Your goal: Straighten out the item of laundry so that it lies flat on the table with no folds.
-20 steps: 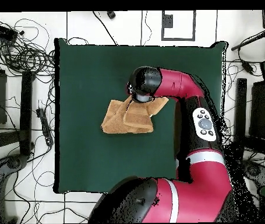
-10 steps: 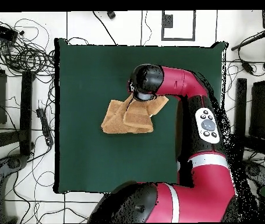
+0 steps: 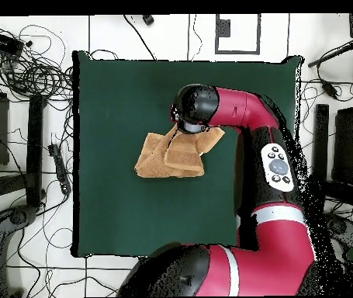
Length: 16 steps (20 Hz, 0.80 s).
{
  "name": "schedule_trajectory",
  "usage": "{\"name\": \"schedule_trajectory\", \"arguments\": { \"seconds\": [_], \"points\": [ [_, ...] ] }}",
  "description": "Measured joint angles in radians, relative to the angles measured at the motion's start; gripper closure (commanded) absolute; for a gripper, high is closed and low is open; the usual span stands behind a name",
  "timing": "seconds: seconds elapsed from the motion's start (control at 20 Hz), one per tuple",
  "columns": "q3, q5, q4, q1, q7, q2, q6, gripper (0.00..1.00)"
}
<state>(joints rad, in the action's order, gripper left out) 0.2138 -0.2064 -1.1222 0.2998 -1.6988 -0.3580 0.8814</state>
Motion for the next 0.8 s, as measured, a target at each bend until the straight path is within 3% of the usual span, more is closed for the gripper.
{"name": "schedule_trajectory", "arguments": {
  "seconds": [0.8],
  "points": [
    [-0.001, 0.002, -0.06, 0.008, 0.0, -0.035, 0.0, 0.0]
  ]
}}
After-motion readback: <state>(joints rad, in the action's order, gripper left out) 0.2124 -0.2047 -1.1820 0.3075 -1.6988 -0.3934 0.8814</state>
